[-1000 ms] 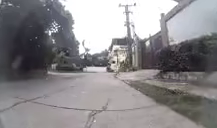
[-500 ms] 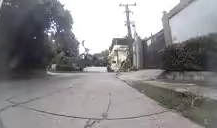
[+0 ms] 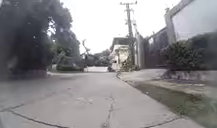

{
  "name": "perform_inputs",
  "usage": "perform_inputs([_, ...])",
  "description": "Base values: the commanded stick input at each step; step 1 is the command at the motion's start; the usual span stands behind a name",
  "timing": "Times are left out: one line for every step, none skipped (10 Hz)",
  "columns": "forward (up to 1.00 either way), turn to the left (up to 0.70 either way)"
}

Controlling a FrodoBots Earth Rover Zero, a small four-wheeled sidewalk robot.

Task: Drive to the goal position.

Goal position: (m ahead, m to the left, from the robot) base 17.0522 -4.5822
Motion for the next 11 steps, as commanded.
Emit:
perform_inputs([0.50, 0.00])
perform_inputs([0.50, 0.00])
perform_inputs([0.50, 0.00])
perform_inputs([0.50, 0.00])
perform_inputs([0.50, 0.00])
perform_inputs([0.50, 0.00])
perform_inputs([0.50, 0.00])
perform_inputs([0.50, 0.00])
perform_inputs([0.50, 0.00])
perform_inputs([0.50, 0.00])
perform_inputs([0.50, 0.00])
